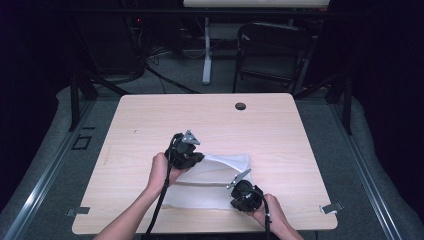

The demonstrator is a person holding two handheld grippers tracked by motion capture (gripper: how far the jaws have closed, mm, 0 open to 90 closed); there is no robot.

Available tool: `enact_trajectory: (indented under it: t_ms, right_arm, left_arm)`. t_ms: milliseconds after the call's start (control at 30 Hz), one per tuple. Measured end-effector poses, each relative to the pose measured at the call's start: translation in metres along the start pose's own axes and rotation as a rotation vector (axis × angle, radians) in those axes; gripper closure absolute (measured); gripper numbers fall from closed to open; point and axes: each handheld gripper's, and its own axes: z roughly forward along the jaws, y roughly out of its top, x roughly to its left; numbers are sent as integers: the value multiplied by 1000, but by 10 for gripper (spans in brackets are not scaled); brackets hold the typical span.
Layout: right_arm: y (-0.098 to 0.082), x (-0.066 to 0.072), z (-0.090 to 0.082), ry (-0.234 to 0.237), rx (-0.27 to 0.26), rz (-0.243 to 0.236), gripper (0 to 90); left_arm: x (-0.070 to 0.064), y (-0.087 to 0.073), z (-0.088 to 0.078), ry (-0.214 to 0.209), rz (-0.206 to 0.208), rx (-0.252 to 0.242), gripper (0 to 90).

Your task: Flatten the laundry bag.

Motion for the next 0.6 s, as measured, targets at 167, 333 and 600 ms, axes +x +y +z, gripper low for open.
enact_trajectory:
  t_ms: [167,333,600]
  right_arm:
    - [-1,1,0,10,1,2,900]
    - [-2,1,-1,22,11,-1,900]
    - [-4,0,-2,41,24,-4,900]
  left_arm:
    - [4,11,0,27,10,2,875]
    - [8,21,-1,42,21,-1,876]
    - [15,36,-2,78,29,-12,876]
